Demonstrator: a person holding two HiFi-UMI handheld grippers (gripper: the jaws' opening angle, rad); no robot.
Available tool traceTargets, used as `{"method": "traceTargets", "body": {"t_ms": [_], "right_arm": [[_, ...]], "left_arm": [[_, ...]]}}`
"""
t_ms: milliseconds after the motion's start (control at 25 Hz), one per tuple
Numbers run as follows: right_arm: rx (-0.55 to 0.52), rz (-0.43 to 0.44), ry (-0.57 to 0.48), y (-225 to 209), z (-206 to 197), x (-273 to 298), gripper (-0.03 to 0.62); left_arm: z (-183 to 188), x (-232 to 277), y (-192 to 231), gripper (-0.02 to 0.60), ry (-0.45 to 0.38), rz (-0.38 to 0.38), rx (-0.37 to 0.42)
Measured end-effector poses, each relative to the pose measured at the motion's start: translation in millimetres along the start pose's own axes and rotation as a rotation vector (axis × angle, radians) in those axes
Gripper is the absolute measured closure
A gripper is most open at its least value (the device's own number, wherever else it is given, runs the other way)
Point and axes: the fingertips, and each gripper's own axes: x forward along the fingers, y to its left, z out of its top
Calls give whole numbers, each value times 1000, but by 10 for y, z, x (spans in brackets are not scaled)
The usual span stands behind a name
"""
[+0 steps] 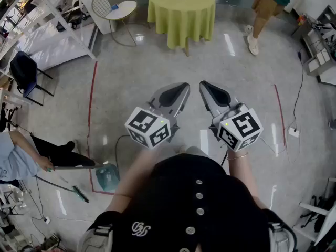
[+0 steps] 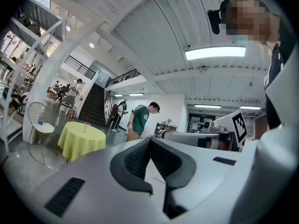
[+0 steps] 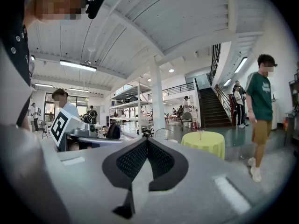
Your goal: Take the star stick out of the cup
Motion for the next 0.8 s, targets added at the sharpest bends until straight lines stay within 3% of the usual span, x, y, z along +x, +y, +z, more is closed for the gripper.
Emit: {"method": "traceTargets", "body": {"t_ms": [560, 800], "right_arm": [[11, -24, 16, -37, -90, 11, 589], [67, -41, -41, -150, -55, -47, 589]], "left_arm": [[-107, 45, -27, 569, 35, 0, -7], [-95, 139, -47, 569, 17, 1, -2]]}}
